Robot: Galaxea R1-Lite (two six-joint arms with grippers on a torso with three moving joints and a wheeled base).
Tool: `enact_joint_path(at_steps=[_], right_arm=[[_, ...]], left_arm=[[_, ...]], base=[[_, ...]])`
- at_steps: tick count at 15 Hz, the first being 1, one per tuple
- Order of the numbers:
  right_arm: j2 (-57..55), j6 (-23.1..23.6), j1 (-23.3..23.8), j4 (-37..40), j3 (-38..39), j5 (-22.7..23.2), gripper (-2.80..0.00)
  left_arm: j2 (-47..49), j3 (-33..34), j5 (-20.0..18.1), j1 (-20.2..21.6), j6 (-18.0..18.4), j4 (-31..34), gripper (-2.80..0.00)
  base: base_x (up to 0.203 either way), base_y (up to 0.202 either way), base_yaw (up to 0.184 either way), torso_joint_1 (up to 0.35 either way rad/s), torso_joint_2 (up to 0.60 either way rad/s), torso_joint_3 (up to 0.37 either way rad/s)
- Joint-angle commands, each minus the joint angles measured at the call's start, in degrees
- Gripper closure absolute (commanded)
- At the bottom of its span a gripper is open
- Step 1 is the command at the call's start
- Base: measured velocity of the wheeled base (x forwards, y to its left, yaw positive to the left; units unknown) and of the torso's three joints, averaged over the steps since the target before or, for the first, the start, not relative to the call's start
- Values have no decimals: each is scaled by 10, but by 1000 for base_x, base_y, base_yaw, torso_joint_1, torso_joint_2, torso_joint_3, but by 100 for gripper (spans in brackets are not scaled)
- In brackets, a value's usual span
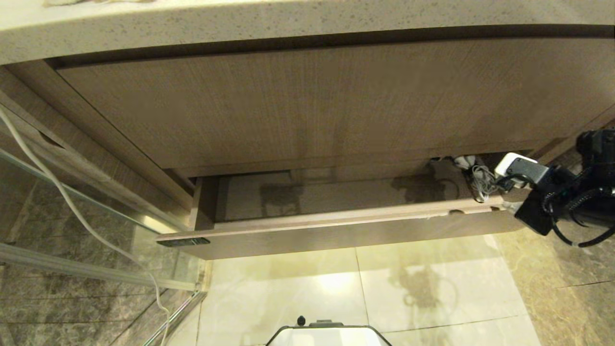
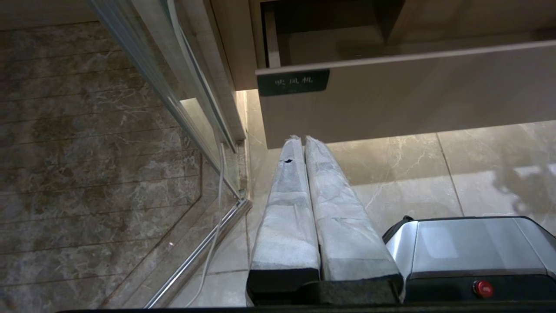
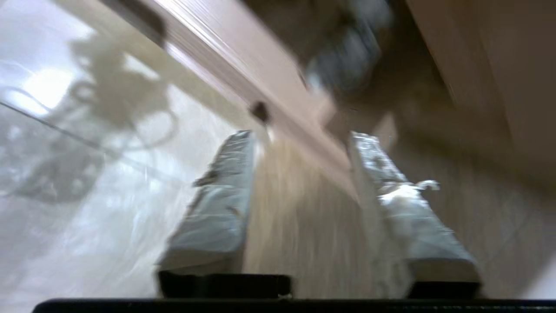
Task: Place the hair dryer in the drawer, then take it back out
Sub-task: Pull open the drawer
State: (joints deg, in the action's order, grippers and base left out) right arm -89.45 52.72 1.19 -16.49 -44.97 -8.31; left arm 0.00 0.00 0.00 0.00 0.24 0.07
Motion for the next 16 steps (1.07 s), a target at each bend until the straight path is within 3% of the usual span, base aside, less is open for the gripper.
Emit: enact_joint_path(at_steps=[1, 5, 7, 11, 12, 16], right_arm=[[101, -98, 3, 37, 39, -92, 0], [233, -230, 16, 115, 128, -148, 0], [343, -288, 22, 140, 188, -154, 0], [585, -448, -3, 173, 324, -150, 0], [641, -468, -8, 178, 352, -133, 0], [793, -517, -15, 162, 439, 62, 0]], left_arm=[[0, 0, 0, 0, 0, 0, 0], [0, 1, 0, 0, 0, 0, 0], [0, 1, 0, 0, 0, 0, 0], [0, 0, 0, 0, 0, 0, 0], [0, 1, 0, 0, 0, 0, 0], [0, 1, 0, 0, 0, 0, 0]], base=[[0, 0, 0, 0, 0, 0], [0, 0, 0, 0, 0, 0], [0, 0, 0, 0, 0, 0], [0, 0, 0, 0, 0, 0], [0, 0, 0, 0, 0, 0], [0, 0, 0, 0, 0, 0]])
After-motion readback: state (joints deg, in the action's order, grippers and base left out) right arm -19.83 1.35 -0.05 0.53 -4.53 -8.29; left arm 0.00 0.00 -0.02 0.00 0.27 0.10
